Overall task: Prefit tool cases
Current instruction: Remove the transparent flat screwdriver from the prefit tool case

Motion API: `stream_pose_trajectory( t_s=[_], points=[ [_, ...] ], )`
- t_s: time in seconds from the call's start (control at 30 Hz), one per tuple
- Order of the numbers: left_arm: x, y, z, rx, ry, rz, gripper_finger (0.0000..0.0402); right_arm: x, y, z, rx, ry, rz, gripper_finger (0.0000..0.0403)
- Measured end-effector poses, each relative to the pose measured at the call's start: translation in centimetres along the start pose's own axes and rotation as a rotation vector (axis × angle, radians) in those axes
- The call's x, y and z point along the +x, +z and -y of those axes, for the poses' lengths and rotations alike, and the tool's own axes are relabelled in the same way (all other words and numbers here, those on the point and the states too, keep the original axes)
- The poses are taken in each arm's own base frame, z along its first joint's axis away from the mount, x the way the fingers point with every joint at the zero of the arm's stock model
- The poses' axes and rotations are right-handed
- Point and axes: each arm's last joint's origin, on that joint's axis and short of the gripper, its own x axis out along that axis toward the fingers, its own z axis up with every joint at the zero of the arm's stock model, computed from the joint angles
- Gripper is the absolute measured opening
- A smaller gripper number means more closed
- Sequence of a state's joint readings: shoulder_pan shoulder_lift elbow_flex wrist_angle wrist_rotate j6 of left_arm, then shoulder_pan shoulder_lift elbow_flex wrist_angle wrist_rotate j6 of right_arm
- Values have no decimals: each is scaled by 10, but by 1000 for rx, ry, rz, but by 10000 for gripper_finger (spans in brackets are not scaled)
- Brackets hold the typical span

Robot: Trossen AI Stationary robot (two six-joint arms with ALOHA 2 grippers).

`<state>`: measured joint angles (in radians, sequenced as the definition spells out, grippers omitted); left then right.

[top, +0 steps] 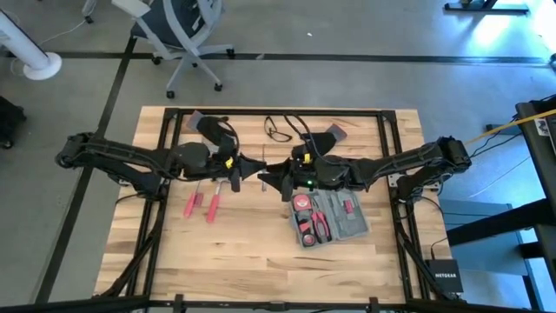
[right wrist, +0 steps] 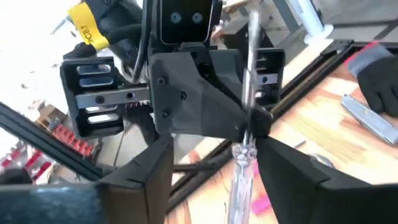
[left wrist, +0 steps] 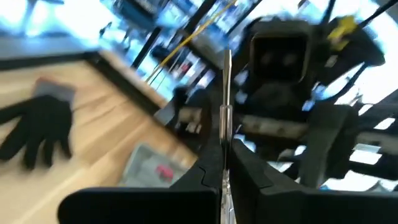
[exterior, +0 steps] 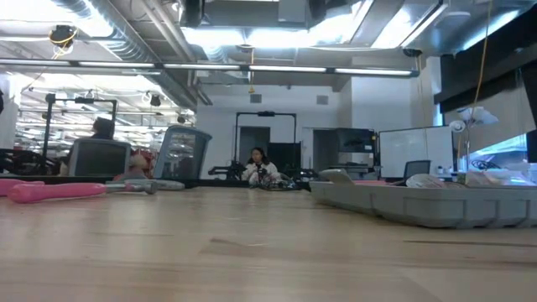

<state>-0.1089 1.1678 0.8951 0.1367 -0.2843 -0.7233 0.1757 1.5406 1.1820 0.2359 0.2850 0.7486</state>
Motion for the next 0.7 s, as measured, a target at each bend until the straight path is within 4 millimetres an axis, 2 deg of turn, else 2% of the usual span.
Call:
stream_pose_trajectory(
  t_s=[0.1,0.27,0.4,0.53,0.7],
  points=[
    [-9,-6,-9,-9,105,-90,1,0,-6,5,-25,-44,-70,229],
    [-36,-17,-26,-57,317,-275,1,-2,-14,12,-69,-113,-149,231],
    [-53,-36,-47,-143,538,-422,0,-2,-15,15,-92,-143,-160,231],
    [-52,-61,-64,-259,587,-531,0,-3,-16,16,-98,-168,-156,232],
    [-43,-90,-87,-410,641,-492,0,-3,-15,17,-98,-179,-145,232]
  ],
)
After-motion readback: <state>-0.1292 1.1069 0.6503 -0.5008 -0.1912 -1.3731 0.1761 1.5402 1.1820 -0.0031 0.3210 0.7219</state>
